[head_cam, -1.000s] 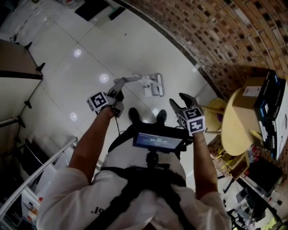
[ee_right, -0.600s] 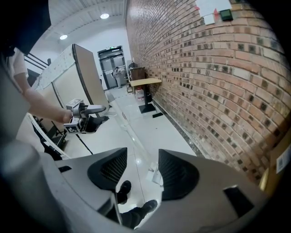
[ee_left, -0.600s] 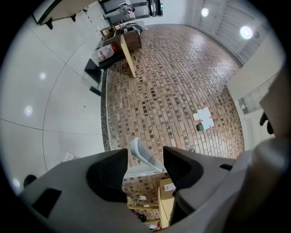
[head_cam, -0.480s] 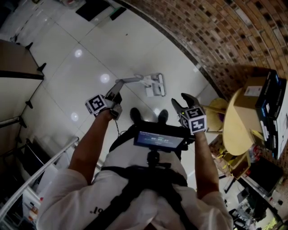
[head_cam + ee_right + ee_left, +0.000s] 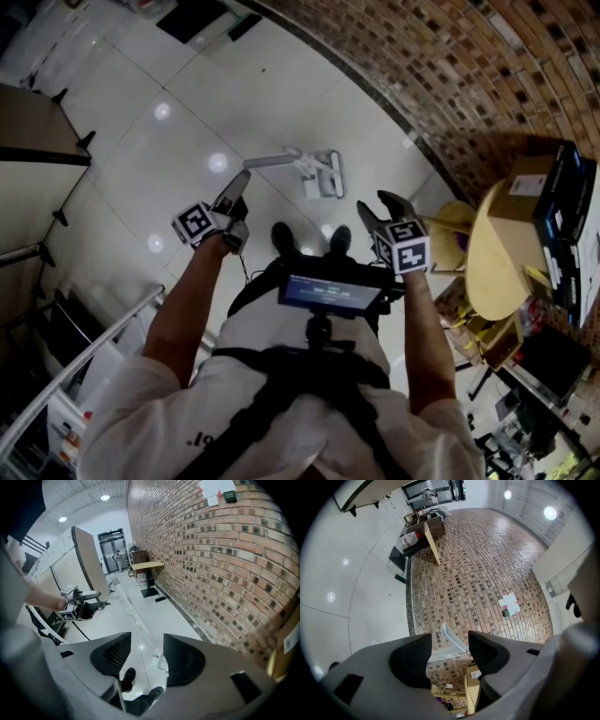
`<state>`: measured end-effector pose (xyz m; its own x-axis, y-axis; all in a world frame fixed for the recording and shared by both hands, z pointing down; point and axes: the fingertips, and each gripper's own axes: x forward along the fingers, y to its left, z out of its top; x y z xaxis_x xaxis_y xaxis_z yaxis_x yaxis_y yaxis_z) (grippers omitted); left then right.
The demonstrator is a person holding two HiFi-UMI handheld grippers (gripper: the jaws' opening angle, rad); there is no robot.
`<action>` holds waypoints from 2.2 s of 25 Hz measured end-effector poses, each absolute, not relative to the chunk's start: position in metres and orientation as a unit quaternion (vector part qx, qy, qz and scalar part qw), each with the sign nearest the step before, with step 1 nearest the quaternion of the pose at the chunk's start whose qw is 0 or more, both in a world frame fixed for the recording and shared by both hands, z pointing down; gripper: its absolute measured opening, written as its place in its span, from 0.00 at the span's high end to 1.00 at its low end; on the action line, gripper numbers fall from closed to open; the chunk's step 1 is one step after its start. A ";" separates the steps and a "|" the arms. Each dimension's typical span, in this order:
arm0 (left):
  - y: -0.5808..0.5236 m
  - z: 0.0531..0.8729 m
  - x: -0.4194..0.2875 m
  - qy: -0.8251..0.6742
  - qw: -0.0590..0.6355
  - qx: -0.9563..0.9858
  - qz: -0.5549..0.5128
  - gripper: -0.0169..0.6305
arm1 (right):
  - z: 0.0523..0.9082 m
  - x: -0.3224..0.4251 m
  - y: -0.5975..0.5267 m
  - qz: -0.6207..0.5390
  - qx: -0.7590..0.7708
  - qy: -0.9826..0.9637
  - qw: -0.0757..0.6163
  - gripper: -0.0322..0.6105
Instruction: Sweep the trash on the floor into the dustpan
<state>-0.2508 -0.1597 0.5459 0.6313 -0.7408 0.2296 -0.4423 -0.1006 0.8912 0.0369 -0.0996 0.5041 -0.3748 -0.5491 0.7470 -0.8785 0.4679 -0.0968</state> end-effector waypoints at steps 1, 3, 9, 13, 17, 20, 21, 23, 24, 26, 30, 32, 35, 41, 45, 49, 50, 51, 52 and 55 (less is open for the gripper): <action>-0.160 0.549 -0.254 -0.416 0.527 0.730 -0.125 0.61 | 0.504 0.038 -0.099 0.250 0.451 -0.790 0.331 0.60; -0.160 0.548 -0.254 -0.419 0.525 0.731 -0.122 0.61 | 0.504 0.038 -0.097 0.250 0.451 -0.791 0.331 0.60; -0.155 0.527 -0.231 -0.363 0.561 0.716 -0.203 0.61 | 0.511 0.048 -0.086 0.251 0.456 -0.782 0.343 0.60; -0.149 0.522 -0.227 -0.350 0.573 0.702 -0.238 0.61 | 0.513 0.054 -0.085 0.249 0.458 -0.781 0.344 0.60; -0.136 0.526 -0.242 -0.392 0.550 0.704 -0.221 0.61 | 0.517 0.057 -0.085 0.247 0.446 -0.789 0.343 0.60; -0.121 0.507 -0.235 -0.378 0.555 0.689 -0.273 0.61 | 0.518 0.057 -0.082 0.245 0.428 -0.800 0.343 0.60; -0.116 0.503 -0.235 -0.381 0.550 0.689 -0.277 0.61 | 0.516 0.058 -0.083 0.241 0.423 -0.804 0.341 0.60; -0.104 0.493 -0.230 -0.390 0.537 0.694 -0.280 0.62 | 0.512 0.061 -0.086 0.232 0.415 -0.813 0.337 0.60; -0.098 0.488 -0.226 -0.394 0.531 0.695 -0.280 0.62 | 0.510 0.063 -0.087 0.227 0.410 -0.817 0.336 0.60; -0.082 0.481 -0.214 -0.403 0.526 0.695 -0.278 0.62 | 0.504 0.067 -0.086 0.220 0.402 -0.824 0.333 0.60; -0.039 0.481 -0.184 -0.437 0.523 0.685 -0.257 0.81 | 0.503 0.089 -0.076 0.225 0.397 -0.827 0.329 0.60; -0.021 0.480 -0.168 -0.446 0.508 0.698 -0.237 0.89 | 0.501 0.099 -0.068 0.227 0.396 -0.829 0.323 0.60; -0.003 0.466 -0.140 -0.433 0.472 0.735 -0.223 0.93 | 0.498 0.115 -0.053 0.233 0.394 -0.833 0.312 0.60; 0.026 0.434 -0.082 -0.397 0.417 0.790 -0.212 0.97 | 0.490 0.142 -0.020 0.226 0.381 -0.849 0.288 0.67; 0.050 0.424 -0.056 -0.405 0.394 0.801 -0.198 0.97 | 0.486 0.160 0.001 0.220 0.376 -0.857 0.276 0.69; 0.076 0.412 -0.040 -0.422 0.362 0.811 -0.179 0.97 | 0.481 0.176 0.019 0.222 0.373 -0.861 0.265 0.72; 0.081 0.408 -0.038 -0.428 0.354 0.813 -0.175 0.97 | 0.480 0.177 0.022 0.223 0.372 -0.862 0.262 0.75; 0.086 0.404 -0.037 -0.433 0.347 0.813 -0.174 0.97 | 0.477 0.179 0.026 0.224 0.371 -0.862 0.261 0.75; 0.091 0.400 -0.037 -0.439 0.340 0.813 -0.176 0.97 | 0.475 0.179 0.029 0.225 0.369 -0.863 0.261 0.75; 0.105 0.388 -0.031 -0.443 0.321 0.816 -0.183 0.97 | 0.467 0.178 0.037 0.217 0.362 -0.866 0.267 0.76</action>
<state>-0.0307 0.1049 0.3880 0.5397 -0.8418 -0.0147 -0.6062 -0.4006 0.6871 0.1781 0.0372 0.4674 -0.5952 -0.5111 0.6201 -0.7433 0.6434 -0.1831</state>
